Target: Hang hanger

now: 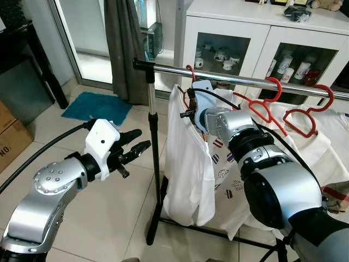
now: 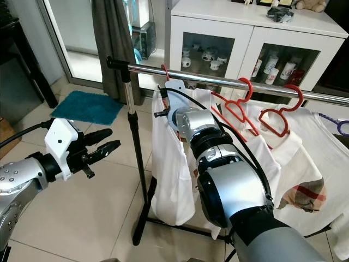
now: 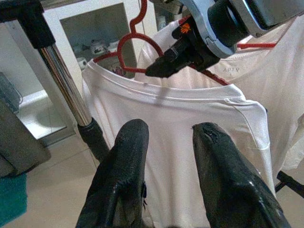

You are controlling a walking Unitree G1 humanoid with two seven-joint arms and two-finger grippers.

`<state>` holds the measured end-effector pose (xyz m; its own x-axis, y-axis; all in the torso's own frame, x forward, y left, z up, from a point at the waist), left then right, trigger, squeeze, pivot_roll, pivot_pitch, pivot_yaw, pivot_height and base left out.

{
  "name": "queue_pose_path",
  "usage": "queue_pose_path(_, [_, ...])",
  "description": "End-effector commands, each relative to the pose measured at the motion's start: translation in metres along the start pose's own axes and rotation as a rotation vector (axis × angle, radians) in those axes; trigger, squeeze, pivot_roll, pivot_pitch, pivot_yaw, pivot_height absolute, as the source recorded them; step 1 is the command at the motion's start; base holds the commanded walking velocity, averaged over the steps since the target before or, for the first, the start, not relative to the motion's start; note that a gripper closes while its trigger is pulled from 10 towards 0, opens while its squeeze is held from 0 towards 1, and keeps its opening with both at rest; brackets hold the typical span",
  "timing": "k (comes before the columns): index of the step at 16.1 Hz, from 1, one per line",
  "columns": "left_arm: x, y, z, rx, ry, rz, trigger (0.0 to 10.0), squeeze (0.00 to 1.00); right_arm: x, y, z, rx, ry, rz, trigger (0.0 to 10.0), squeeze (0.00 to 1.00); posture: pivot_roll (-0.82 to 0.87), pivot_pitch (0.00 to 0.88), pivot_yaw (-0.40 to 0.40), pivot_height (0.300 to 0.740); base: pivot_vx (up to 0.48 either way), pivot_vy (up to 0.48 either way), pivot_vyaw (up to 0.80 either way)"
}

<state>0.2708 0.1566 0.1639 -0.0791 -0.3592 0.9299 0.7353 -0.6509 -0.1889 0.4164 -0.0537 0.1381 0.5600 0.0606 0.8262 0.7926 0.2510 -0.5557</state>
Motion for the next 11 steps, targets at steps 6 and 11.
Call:
queue_pose_path(6, [0.000,0.003,0.006,0.072,-0.018,-0.005,10.0,0.00,0.007,-0.002,-0.012,-0.016,-0.010,-0.046,10.0,1.00,0.05,0.000,0.002,0.740,0.000,0.000,0.00])
queue_pose_path(11, [0.000,0.013,0.011,0.167,-0.078,-0.034,10.0,0.00,0.015,-0.019,-0.020,0.118,0.008,-0.096,10.0,1.00,0.04,0.000,0.012,0.740,0.000,0.000,0.00])
Point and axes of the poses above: a point about 5 cm out from each wrist's last joint towards the gripper, its own y axis pointing out of the wrist towards the gripper, its own x axis along the axis of the wrist's last joint, z = x × y, the point moved 3 cm from there along y, pointing out of the wrist towards the gripper, and after that the axes turned 7 degrees about y, right-handed, at the moved point
